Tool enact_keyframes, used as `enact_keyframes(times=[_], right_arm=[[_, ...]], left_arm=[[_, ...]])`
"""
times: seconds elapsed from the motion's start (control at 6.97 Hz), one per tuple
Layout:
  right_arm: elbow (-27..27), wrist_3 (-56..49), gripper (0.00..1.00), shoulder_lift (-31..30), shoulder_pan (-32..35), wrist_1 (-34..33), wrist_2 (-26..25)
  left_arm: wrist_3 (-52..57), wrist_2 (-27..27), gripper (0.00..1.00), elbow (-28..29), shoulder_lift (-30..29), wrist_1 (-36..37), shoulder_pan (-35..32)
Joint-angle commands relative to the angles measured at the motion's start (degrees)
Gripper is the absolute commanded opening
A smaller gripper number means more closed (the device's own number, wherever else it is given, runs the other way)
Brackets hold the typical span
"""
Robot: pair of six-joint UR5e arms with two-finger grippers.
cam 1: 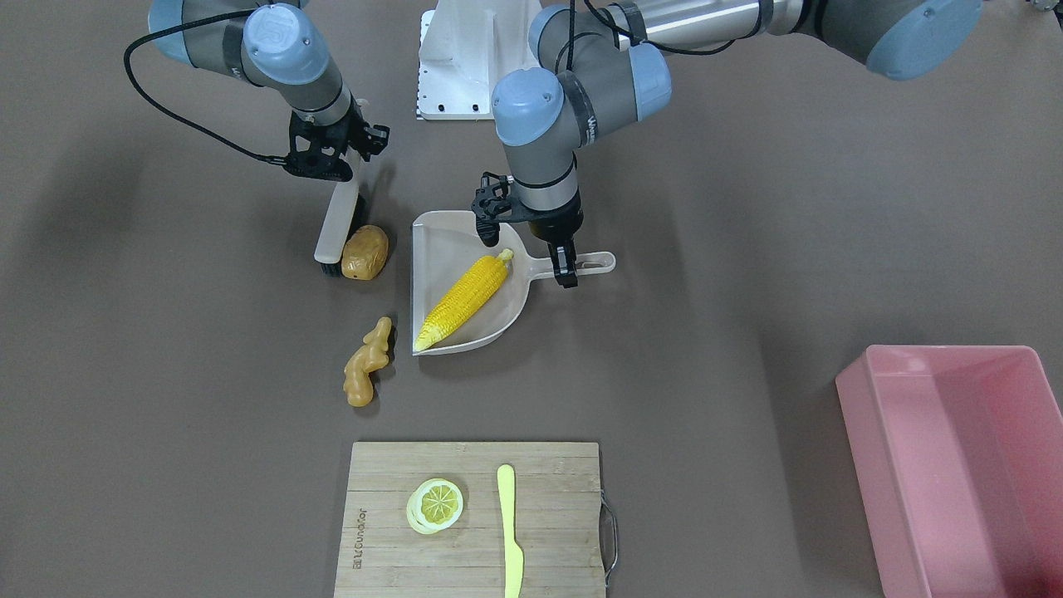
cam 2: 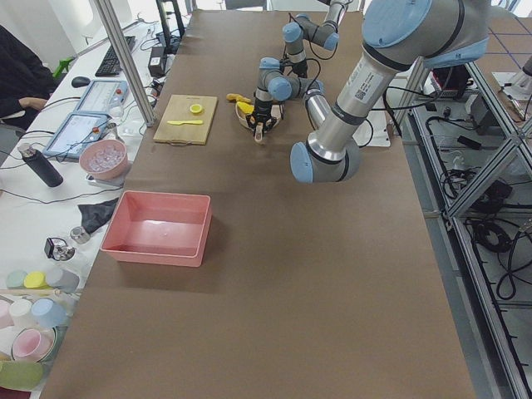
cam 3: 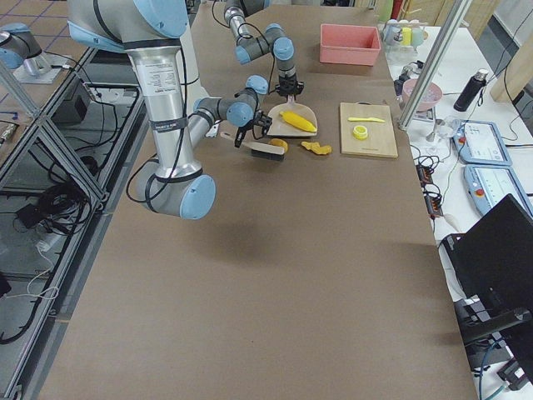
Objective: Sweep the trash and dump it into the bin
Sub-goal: 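Sweep the potato into the dustpan with the right gripper's brush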
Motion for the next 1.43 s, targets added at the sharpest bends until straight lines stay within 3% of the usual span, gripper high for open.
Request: enact_keyframes(times=[0.0, 0.43, 1.29], right_arm=[[-0.9, -0.4, 0.0, 1.5, 1.3, -0.7, -0.1], [-1.3, -1.2, 0.0, 2.2, 1.3, -0.7, -0.3], [-1.7, -1.2, 0.0, 4.9, 1.2, -0.1, -2.5]], left_arm=[[0.0, 2.3, 0.0, -2.0, 0.0, 1.0, 0.0], [-0.2, 6.6, 0.0, -3.7, -0.6, 5.1, 0.2], [-0.1, 6.6, 0.0, -2.9, -1.2, 5.1, 1.9]])
